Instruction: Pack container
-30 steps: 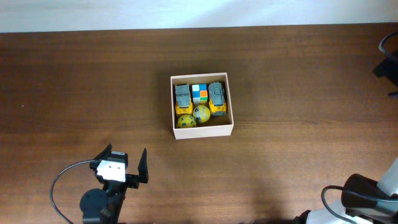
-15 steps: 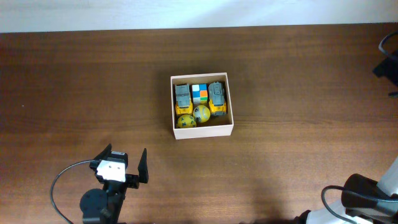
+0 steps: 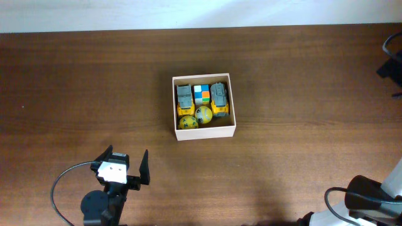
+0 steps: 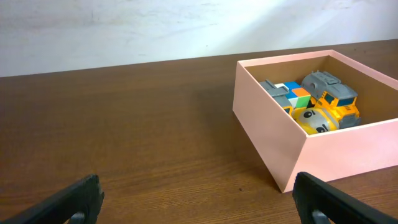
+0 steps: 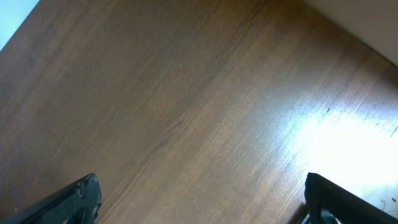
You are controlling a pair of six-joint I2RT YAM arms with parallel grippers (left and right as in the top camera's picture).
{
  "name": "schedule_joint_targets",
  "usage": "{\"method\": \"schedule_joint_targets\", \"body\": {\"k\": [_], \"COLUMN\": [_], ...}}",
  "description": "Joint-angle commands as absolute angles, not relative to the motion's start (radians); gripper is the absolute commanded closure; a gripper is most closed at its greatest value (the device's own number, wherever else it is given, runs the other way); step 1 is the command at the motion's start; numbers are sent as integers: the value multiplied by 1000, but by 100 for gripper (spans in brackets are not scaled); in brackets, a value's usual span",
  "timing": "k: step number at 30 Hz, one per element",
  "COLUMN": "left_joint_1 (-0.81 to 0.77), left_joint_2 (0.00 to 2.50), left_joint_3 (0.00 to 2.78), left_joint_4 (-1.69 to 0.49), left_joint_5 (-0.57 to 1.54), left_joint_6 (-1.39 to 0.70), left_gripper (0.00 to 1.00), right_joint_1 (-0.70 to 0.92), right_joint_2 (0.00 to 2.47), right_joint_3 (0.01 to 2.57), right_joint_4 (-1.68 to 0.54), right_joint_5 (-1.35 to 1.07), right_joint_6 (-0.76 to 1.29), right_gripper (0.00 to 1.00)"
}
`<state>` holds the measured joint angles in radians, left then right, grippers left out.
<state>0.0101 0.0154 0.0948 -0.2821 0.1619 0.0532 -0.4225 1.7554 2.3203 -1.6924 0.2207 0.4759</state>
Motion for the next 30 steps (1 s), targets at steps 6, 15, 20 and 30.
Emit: {"method": "schedule_joint_targets", "body": {"k": [6, 15, 20, 30], "left_joint_1": [16, 16, 16, 16], "left_joint_2": [5, 5, 5, 5], "left_joint_3": [88, 88, 88, 88], "left_joint_4": [-277, -277, -277, -277], "left_joint_5": [179, 179, 179, 179], "left_joint_6": [69, 69, 69, 69], "left_gripper": [1, 1, 1, 1], "right_joint_1": [-335, -44, 56, 65], "right_joint_2": [1764, 1640, 1461, 1100], "right_joint_3": [2320, 2194, 1913, 1395], "right_joint_4": [-1695, -1311, -958, -559], "right_joint_5": [237, 239, 209, 19], "right_joint_6": [477, 368, 334, 157], "right_gripper": [1, 1, 1, 1]}}
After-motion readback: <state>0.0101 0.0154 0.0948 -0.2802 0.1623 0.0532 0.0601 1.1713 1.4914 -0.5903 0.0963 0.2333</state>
